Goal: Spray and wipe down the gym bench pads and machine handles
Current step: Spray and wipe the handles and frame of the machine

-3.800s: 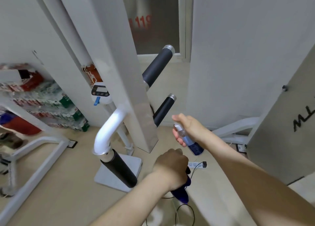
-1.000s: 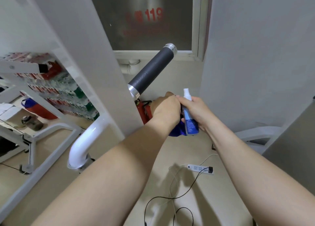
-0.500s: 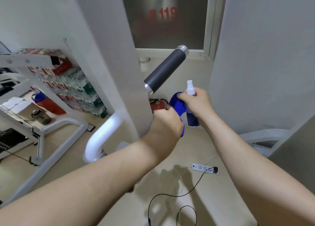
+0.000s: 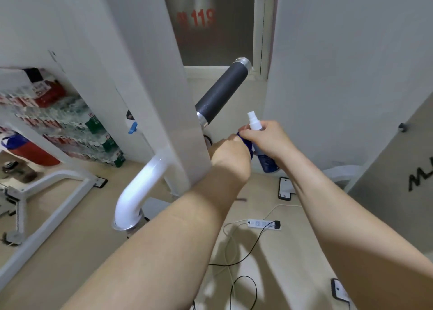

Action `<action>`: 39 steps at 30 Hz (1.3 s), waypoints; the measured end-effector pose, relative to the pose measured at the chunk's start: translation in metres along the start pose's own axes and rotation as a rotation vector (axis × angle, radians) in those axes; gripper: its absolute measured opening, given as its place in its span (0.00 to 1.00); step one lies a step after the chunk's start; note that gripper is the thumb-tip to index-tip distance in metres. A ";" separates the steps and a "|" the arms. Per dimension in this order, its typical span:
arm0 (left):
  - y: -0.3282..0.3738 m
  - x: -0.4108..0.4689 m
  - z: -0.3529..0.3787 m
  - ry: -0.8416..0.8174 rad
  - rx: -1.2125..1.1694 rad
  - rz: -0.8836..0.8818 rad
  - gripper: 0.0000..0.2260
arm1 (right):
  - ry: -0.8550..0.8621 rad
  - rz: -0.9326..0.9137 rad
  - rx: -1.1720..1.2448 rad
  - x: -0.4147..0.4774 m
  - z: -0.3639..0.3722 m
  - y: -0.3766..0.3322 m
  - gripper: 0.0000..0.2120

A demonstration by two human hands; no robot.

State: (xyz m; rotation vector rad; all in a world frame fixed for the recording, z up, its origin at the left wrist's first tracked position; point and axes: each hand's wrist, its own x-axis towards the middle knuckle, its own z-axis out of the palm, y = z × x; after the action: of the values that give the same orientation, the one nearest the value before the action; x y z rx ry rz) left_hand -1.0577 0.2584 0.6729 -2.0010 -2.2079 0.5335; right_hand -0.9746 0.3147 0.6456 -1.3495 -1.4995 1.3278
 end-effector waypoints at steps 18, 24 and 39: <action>-0.038 0.027 0.071 0.457 0.471 0.119 0.25 | 0.004 0.103 0.246 -0.009 0.039 0.042 0.10; -0.035 0.011 0.069 0.479 0.696 0.193 0.24 | -0.130 0.131 0.337 -0.023 0.021 0.026 0.18; -0.017 -0.070 0.032 0.190 -0.117 0.597 0.09 | -0.042 0.138 0.371 -0.173 -0.033 0.035 0.31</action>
State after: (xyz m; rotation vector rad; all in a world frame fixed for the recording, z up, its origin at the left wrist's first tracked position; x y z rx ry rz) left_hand -1.0753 0.1832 0.6589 -2.6470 -1.5477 0.2474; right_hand -0.9003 0.1513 0.6406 -1.2041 -1.1295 1.6363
